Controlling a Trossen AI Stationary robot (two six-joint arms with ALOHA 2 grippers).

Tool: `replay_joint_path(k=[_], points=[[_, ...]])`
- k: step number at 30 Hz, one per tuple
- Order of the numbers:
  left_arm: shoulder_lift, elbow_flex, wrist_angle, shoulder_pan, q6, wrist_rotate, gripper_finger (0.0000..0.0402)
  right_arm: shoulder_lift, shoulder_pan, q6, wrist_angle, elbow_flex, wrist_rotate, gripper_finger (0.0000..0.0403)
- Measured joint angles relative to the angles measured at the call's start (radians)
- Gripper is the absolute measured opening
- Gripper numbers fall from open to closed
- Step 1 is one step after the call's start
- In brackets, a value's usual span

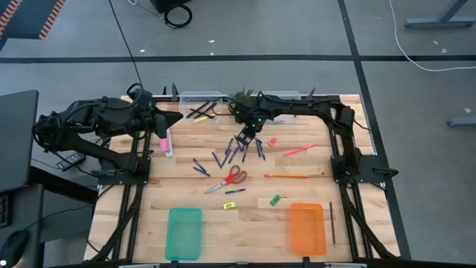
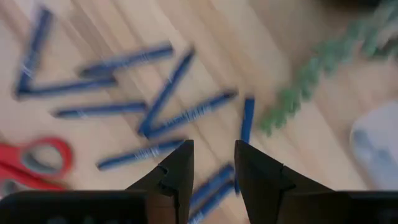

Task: Sort crayons/erasers/pens/pencils in bins
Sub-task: Put the blue crayon into the right transparent bin

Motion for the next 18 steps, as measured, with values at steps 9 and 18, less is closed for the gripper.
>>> replay_joint_path(k=[9,18], points=[[0.001,0.0,0.006,0.0,0.01,0.068,0.0095,0.048,0.003,0.032,-0.014,0.009,0.027,0.0122],[0.001,0.0,0.006,-0.001,0.01,0.079,0.009,0.066,-0.001,0.06,-0.021,-0.017,0.049,0.0122]])
